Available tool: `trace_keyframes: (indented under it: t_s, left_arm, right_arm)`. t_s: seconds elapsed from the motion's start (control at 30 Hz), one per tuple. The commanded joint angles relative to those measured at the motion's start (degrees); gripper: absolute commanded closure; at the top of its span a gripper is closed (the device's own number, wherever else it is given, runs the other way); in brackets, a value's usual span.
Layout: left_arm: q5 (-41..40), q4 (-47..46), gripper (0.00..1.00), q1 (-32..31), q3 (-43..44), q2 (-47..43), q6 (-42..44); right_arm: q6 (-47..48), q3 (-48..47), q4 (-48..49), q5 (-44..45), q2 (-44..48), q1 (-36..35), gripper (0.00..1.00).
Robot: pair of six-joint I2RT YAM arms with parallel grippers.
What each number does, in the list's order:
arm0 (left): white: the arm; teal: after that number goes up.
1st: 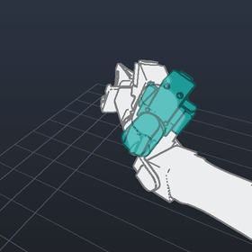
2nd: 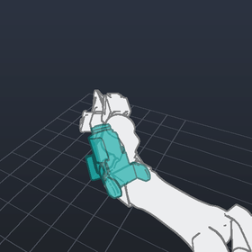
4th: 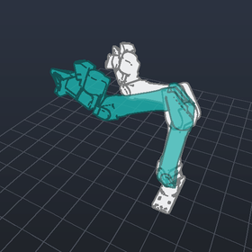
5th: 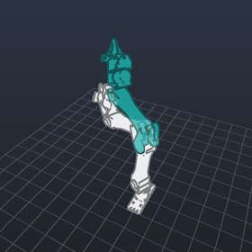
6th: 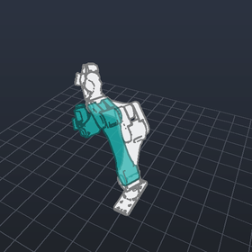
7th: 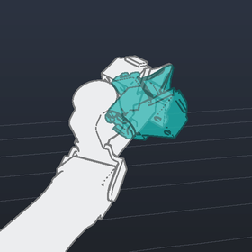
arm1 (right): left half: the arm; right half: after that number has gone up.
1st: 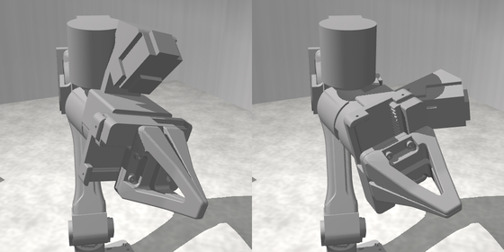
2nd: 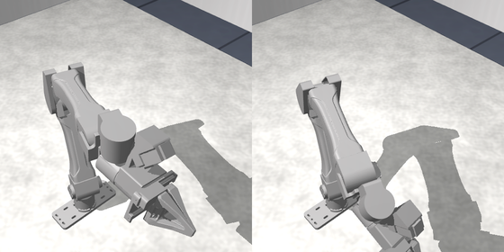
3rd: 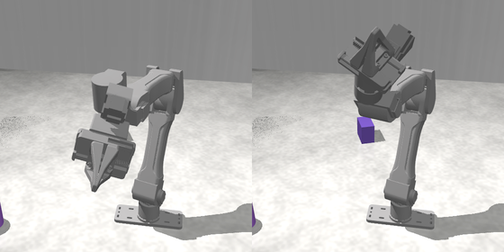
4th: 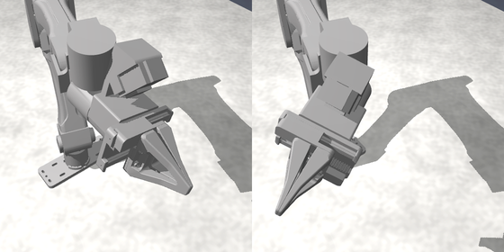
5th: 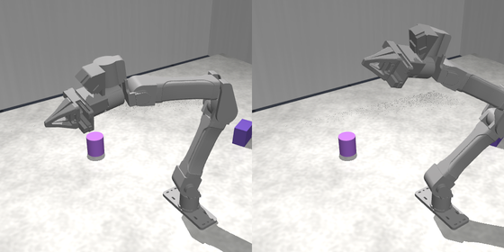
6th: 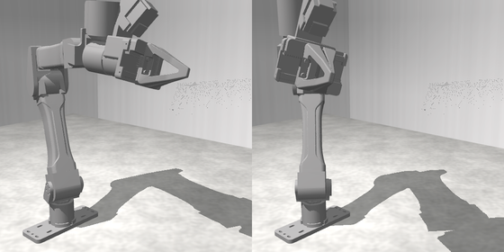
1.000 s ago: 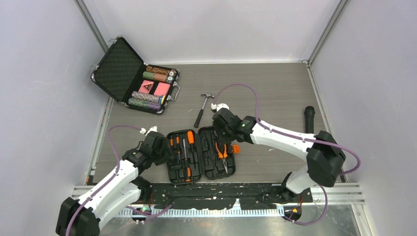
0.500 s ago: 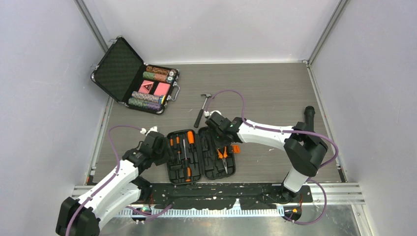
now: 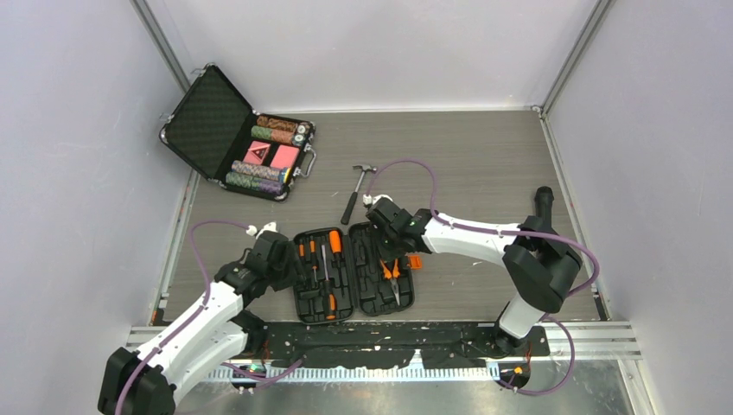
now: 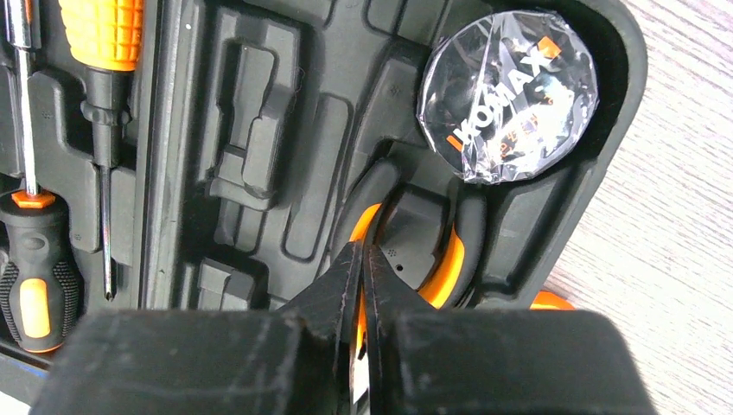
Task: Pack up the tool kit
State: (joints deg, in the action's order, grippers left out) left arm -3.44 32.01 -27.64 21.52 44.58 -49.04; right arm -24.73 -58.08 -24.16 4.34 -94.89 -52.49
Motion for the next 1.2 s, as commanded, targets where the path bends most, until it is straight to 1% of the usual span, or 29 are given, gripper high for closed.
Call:
trace_keyframes:
  t_s: [0.0,0.1,0.13,0.2,0.37,0.5,0.6,0.77,0.8,0.83,0.9,1.03,1.1,1.17]
  left_arm:
    - [-1.0,0.1,0.51,0.0,2.3,-0.4,0.8]
    - [-0.1,-0.4,0.51,-0.1,2.4,0.2,0.8]
    - [0.0,-0.4,0.51,-0.1,2.5,0.2,0.8]
    - [-0.2,0.1,0.5,0.0,2.8,-0.1,0.8]
    - [-2.5,1.3,0.49,0.0,3.5,-1.9,1.2]
    - [-2.7,2.5,0.47,0.0,4.5,-1.9,1.8]
    - [-3.9,3.6,0.43,0.0,5.3,-2.6,2.8]
    - [-8.3,7.3,0.38,0.0,9.5,-4.3,6.5]
    - [-9.3,8.4,0.36,0.0,10.7,-4.6,7.5]
    - [-10.3,9.4,0.32,0.0,11.9,-4.9,8.6]
    - [-12.8,11.9,0.21,0.0,14.6,-5.5,11.3]
    - [-19.5,16.0,0.05,0.0,20.1,-7.0,18.6]
    - [-23.5,16.5,0.01,0.0,21.7,-8.1,22.2]
    - [-27.1,15.3,0.0,0.0,21.7,-9.4,25.1]
  right_arm:
    - [1.6,-0.5,-1.2,-0.3,-0.6,-0.1,0.89]
    - [2.9,-4.6,-3.0,0.1,0.0,0.9,0.88]
    - [3.3,-5.0,-3.0,-0.5,0.5,1.3,0.85]
    - [3.7,-6.0,-3.1,-1.0,1.9,2.8,0.82]
    - [5.4,-10.1,-5.2,0.6,4.2,5.2,0.8]
    - [6.4,-10.9,-6.6,1.3,3.0,5.6,0.72]
    - [6.4,-11.0,-6.0,1.6,1.8,6.5,0.67]
    - [5.1,-14.1,-1.1,3.5,-1.0,8.8,0.59]
    - [4.8,-15.8,0.2,3.7,-1.6,9.2,0.56]
    - [3.9,-16.7,0.7,4.2,-3.5,9.5,0.53]
    - [2.2,-19.8,2.3,4.8,-6.8,9.7,0.49]
    - [-1.6,-27.5,3.8,6.4,-14.4,9.8,0.44]
    - [-3.6,-31.9,3.5,8.2,-18.3,9.9,0.43]
    - [-5.2,-36.4,2.7,10.4,-22.0,9.9,0.43]
